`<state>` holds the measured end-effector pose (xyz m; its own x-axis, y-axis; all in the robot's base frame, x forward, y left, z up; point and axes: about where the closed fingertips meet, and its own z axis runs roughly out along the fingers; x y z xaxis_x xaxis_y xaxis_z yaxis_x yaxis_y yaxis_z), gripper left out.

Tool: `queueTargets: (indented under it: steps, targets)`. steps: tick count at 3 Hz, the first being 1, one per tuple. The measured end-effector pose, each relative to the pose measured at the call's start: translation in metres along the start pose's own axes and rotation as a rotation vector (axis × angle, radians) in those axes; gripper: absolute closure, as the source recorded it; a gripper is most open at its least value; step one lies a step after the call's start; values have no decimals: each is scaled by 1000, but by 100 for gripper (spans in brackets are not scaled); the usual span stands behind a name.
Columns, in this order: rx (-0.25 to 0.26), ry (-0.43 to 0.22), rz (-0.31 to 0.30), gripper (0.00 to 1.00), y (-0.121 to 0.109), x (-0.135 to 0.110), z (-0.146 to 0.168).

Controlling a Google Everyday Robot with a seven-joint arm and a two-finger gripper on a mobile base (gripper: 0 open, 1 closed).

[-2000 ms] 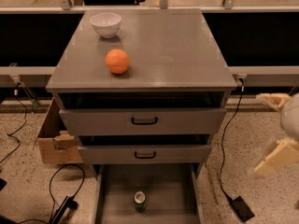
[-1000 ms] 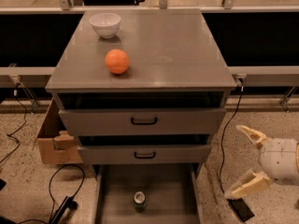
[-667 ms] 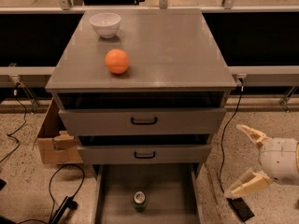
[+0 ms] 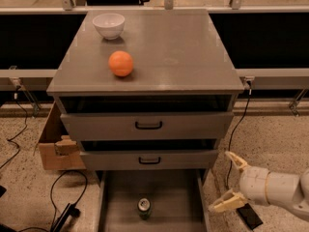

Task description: Pick green can from bottom drawer and place on counter

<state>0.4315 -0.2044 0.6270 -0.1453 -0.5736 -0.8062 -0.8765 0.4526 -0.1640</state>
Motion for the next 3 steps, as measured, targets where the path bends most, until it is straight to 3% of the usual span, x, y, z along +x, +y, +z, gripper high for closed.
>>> queueTargets:
  steps: [1, 2, 3]
  targets:
    - [-11, -65, -15, 0, -10, 41, 54]
    - [-54, -140, 7, 0, -8, 83, 103]
    - [-112, -208, 87, 0, 17, 129, 142]
